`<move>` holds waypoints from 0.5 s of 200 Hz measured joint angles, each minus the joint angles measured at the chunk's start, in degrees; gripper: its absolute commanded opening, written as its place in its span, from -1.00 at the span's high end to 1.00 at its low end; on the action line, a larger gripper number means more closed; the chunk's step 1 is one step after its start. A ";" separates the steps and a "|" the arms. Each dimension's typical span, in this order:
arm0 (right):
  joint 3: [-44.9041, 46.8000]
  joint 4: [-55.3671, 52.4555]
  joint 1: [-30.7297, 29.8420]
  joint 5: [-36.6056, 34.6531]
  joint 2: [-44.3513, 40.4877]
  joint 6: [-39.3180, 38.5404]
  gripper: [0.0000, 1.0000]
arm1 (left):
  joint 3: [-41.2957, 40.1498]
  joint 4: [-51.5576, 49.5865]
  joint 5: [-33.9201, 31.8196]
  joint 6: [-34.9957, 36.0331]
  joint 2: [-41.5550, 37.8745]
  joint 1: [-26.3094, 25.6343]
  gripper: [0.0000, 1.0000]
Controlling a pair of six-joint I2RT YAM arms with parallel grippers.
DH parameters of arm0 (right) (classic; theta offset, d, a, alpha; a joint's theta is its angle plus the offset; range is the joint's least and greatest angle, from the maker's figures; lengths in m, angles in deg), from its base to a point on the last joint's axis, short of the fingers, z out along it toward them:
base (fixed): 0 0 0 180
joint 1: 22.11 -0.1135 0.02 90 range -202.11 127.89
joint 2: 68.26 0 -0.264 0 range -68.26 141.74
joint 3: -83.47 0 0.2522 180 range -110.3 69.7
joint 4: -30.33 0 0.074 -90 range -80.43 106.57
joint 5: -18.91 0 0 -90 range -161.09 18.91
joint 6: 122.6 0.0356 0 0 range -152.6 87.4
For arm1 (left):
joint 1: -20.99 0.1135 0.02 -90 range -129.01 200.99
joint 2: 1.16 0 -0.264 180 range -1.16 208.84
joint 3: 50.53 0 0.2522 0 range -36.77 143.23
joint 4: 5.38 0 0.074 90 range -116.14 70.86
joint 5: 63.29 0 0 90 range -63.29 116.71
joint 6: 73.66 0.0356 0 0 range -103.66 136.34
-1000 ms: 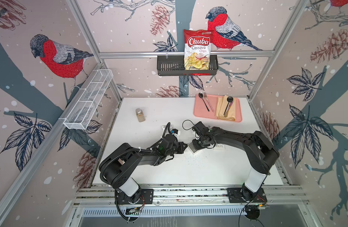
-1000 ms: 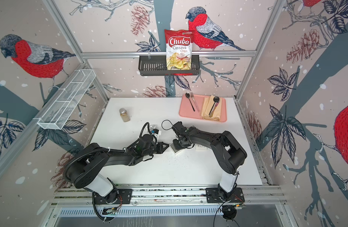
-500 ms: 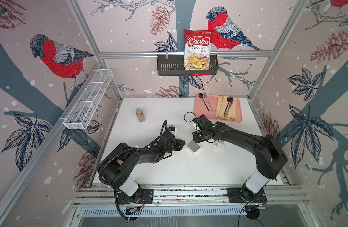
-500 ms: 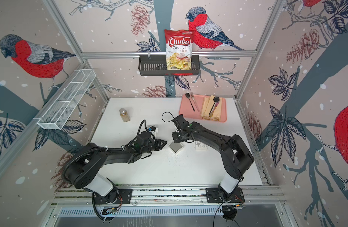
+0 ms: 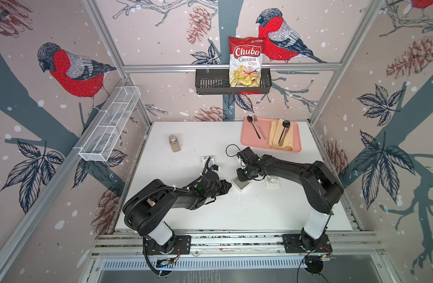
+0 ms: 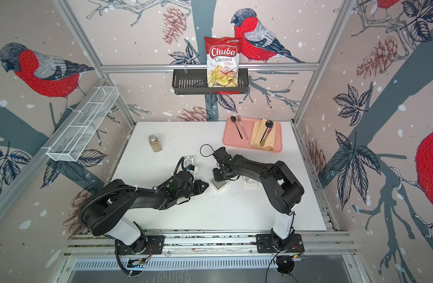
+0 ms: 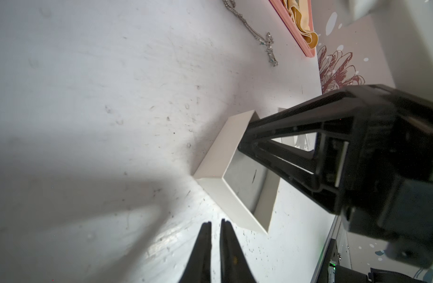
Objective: Take the necklace out of the lift-off lid jewelry box
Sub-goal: Place the inner lining in the jewelry box.
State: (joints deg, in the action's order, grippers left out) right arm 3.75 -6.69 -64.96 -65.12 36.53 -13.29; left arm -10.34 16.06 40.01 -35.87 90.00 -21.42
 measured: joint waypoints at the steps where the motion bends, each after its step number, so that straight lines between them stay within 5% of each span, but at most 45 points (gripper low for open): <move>1: 0.00 0.04 0.00 0.00 -0.02 0.00 0.59 | 0.00 0.04 0.00 -0.02 0.04 0.00 0.73; 59: -0.07 -0.52 1.25 0.33 -8.96 0.74 0.25 | 3.80 0.28 0.04 1.27 3.74 0.35 0.74; 77: 1.46 0.17 4.11 0.46 -11.39 1.84 -0.04 | 4.98 0.28 0.02 1.64 4.66 1.22 0.74; 100: 5.01 0.66 9.16 2.49 -10.88 3.04 -0.11 | 6.40 0.20 0.17 2.91 6.21 2.27 0.74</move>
State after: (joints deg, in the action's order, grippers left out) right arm 8.76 -6.04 -55.81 -62.62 25.64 -10.25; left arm -3.93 16.26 40.19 -32.96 96.21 -19.15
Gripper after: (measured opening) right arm 0.555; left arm 0.131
